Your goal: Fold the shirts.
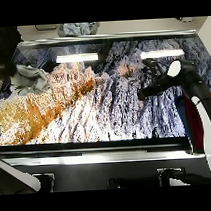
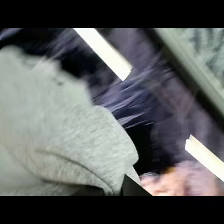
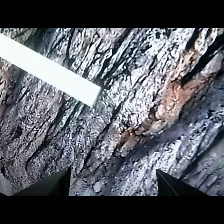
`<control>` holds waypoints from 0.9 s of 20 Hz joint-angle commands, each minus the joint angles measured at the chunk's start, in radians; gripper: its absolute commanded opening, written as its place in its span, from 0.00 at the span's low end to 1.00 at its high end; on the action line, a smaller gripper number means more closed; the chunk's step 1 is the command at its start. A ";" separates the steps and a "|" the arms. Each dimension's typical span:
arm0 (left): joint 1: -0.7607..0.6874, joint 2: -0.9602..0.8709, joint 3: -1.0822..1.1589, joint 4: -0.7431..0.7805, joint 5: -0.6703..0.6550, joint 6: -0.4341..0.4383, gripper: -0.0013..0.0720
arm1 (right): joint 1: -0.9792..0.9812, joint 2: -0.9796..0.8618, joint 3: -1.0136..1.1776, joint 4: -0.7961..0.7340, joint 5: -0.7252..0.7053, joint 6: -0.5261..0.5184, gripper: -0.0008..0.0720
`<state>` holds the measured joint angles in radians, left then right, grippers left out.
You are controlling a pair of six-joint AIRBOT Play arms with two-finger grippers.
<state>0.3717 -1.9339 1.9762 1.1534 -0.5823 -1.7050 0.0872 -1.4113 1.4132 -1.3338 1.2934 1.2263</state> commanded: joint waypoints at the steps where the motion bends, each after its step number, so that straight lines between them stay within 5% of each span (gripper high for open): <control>1: -0.081 0.252 0.001 -0.011 -0.065 0.177 0.06 | -0.001 0.101 0.017 -0.121 -0.023 -0.018 0.85; 4: -0.199 0.508 0.000 -0.010 -0.127 0.262 0.06 | -0.001 0.258 0.066 -0.246 -0.021 -0.018 0.85; 9: -0.429 0.811 0.000 -0.009 -0.199 0.193 0.06 | -0.001 0.513 0.098 -0.303 -0.016 -0.018 0.85; 14: -0.638 0.845 -0.080 0.093 -0.344 0.088 0.06 | -0.001 0.656 0.098 -0.310 0.061 -0.018 0.85; 18: -0.773 0.845 -0.494 0.095 -0.366 0.053 0.06 | -0.001 0.636 0.091 -0.305 0.238 -0.018 0.85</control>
<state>-0.3027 -1.1004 1.7184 1.2304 -0.9131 -1.6020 0.0868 -0.7818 1.5074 -1.6367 1.4067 1.2083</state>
